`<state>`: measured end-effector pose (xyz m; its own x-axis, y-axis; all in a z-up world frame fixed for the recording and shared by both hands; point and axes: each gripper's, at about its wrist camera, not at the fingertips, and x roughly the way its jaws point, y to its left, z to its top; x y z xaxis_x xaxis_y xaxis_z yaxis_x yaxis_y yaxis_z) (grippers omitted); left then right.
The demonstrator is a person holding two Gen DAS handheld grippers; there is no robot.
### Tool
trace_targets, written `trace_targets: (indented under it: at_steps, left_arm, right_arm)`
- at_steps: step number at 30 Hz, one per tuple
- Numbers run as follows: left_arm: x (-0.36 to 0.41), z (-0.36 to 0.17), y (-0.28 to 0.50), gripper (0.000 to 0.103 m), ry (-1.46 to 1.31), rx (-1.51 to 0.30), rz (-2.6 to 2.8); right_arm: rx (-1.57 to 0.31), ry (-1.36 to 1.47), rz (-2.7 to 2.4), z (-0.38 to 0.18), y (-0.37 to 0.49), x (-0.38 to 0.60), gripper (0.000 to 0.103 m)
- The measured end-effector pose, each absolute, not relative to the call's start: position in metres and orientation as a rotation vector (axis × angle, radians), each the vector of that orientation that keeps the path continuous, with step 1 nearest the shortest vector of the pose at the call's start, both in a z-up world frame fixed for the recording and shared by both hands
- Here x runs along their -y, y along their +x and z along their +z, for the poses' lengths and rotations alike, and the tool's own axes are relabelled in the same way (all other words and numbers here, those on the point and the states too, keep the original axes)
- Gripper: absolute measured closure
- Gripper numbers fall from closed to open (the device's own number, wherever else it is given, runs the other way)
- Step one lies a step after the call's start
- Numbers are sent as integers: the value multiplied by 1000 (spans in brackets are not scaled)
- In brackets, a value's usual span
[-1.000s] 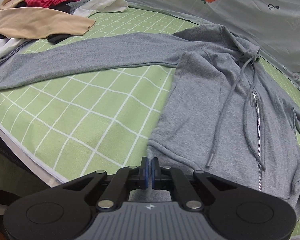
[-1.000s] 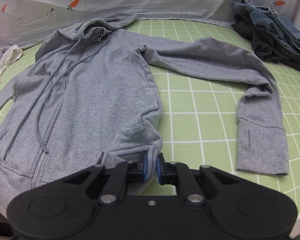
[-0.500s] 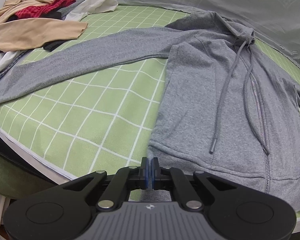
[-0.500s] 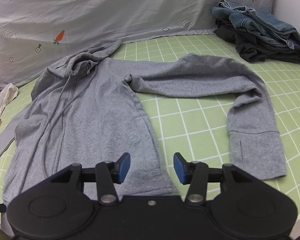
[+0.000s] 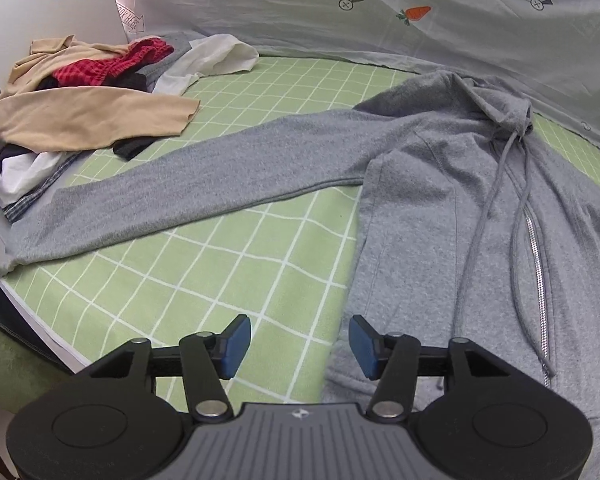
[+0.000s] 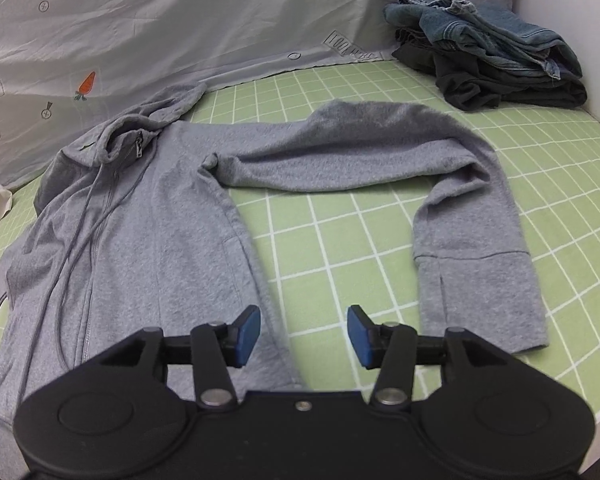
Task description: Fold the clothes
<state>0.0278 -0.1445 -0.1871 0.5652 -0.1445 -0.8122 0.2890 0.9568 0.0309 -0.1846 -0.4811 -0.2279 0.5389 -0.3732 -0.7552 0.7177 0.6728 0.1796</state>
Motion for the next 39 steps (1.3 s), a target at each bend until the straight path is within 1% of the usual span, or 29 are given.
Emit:
trace_targets:
  at_steps: [1, 2, 5, 7, 10, 12, 14, 20, 24, 30, 31, 32, 33, 35, 37, 38, 39]
  left_arm:
    - [150, -185, 30, 38, 165, -930, -269]
    - [157, -184, 31, 31, 174, -927, -279]
    - [189, -188, 29, 22, 248, -926, -321]
    - [212, -194, 27, 21, 296, -935, -354]
    - [243, -201, 28, 21, 334, -949, -420]
    - [263, -206, 29, 19, 356, -959, -464]
    - [281, -209, 32, 19, 388, -953, -487]
    - [337, -220, 53, 18, 438, -943, -536]
    - [367, -231, 70, 18, 469, -970, -558]
    - [381, -242, 81, 12, 465, -1011, -531]
    - [381, -243, 81, 10, 468, -1010, -526]
    - [381, -244, 82, 5, 471, -1008, -521]
    - [379, -245, 83, 4, 461, -1013, -514]
    - [376, -247, 86, 1, 439, -1027, -499]
    - [374, -247, 88, 0, 421, -1035, -491]
    - [373, -248, 88, 0, 413, -1039, -487]
    - [373, -248, 88, 0, 409, -1038, -485]
  right_arm:
    - [-734, 515, -707, -226, -188, 490, 54]
    - [-719, 517, -732, -224, -190, 498, 54]
    - [-739, 477, -840, -227, -196, 522, 55]
    - [-755, 484, -876, -233, -200, 539, 57]
    - [-779, 495, -930, -242, -207, 564, 68]
    - [-797, 510, -951, -249, -212, 579, 77]
    - [-804, 521, -947, -254, -216, 591, 81]
    - [-791, 504, -994, -259, -212, 637, 85]
    - [-782, 488, -1032, -261, -208, 671, 85]
    - [-771, 464, -1062, -265, -212, 724, 84]
    - [-776, 450, -1074, -265, -212, 732, 81]
    - [-784, 424, -1102, -266, -212, 737, 64]
    - [-777, 445, -1126, -267, -215, 742, 46]
    - [-761, 485, -1174, -267, -222, 752, 35]
    - [-722, 546, -1232, -266, -228, 752, 34]
    - [-692, 585, -1266, -264, -231, 747, 27]
    - [-661, 625, -1299, -262, -234, 742, 12]
